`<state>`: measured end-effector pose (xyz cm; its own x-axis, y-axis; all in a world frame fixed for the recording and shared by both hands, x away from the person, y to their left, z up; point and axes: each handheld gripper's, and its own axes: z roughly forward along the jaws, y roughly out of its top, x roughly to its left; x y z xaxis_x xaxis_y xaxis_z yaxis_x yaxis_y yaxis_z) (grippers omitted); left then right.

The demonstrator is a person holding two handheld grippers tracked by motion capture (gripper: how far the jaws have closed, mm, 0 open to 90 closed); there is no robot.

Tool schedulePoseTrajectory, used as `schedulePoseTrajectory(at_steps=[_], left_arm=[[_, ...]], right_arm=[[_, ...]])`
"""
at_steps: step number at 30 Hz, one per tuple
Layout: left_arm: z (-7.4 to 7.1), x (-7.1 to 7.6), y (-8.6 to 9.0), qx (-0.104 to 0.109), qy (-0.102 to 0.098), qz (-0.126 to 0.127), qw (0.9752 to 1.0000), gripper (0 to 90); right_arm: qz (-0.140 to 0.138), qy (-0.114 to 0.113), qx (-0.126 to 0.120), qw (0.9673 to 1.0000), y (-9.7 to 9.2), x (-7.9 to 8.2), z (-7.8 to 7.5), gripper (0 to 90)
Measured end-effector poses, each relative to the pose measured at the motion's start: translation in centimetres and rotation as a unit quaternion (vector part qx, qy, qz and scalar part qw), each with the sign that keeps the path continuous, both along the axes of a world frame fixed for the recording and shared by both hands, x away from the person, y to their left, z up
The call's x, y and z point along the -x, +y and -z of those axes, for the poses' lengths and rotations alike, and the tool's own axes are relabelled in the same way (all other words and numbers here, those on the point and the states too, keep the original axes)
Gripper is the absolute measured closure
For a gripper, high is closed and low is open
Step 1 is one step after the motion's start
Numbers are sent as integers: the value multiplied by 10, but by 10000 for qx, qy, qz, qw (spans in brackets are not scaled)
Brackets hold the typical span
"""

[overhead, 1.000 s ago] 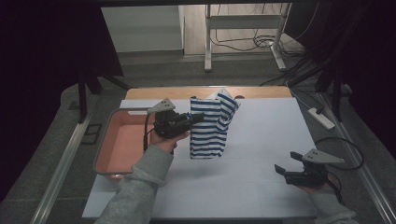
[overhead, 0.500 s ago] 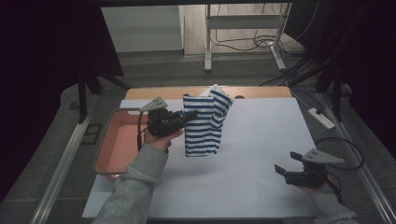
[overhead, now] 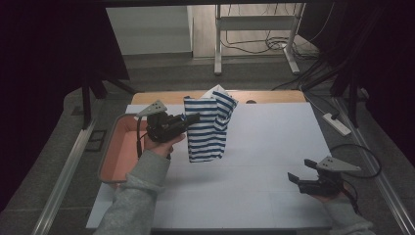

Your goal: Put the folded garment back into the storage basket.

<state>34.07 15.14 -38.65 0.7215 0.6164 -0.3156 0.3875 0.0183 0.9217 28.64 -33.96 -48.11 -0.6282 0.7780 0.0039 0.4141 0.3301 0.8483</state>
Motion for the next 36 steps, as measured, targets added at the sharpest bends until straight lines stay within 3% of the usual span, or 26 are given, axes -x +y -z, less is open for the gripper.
schedulePoseTrajectory(at_steps=[36], left_arm=[[-8,9,35,120,-107,-288,9995,754]], right_arm=[[6,-14,2,10000,0,0,0,164]])
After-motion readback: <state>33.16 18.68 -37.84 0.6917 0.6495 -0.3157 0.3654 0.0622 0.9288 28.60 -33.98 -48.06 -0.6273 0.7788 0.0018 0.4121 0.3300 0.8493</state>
